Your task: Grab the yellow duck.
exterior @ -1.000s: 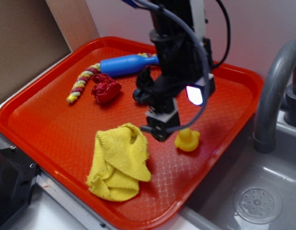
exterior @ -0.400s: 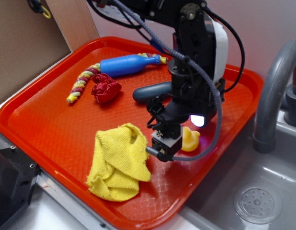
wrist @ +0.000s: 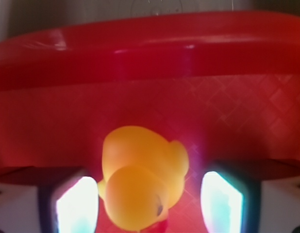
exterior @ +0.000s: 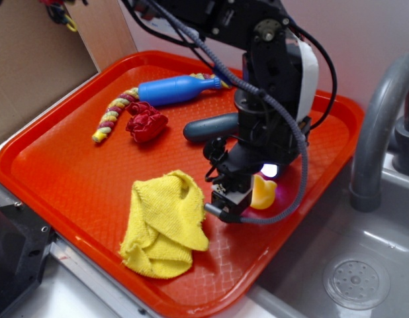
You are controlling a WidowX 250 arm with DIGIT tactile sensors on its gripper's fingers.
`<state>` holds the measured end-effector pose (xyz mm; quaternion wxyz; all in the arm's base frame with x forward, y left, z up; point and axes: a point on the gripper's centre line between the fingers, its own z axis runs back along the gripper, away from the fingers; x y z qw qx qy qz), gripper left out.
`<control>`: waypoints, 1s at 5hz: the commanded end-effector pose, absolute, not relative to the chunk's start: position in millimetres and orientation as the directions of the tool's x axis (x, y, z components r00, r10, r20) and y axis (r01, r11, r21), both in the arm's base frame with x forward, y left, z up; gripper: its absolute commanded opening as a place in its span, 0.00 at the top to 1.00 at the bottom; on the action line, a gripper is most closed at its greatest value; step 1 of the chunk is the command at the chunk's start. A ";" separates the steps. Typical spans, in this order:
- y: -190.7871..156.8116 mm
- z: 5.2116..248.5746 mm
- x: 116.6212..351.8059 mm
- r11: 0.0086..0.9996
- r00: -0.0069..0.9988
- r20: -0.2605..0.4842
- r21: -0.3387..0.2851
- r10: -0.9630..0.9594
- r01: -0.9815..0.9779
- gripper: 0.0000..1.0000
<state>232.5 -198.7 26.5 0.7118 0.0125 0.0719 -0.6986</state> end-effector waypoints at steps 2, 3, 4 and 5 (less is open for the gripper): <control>-223.5 40.8 203.7 -0.030 -0.035 -0.110 -0.049 -0.993 0.998 1.00; -217.6 54.1 205.6 0.024 0.020 -0.101 -0.036 -0.995 0.999 1.00; -182.4 99.8 204.1 0.259 0.256 -0.075 -0.021 -0.964 0.966 1.00; -146.9 139.0 199.7 0.473 0.471 -0.063 -0.016 -0.880 0.881 1.00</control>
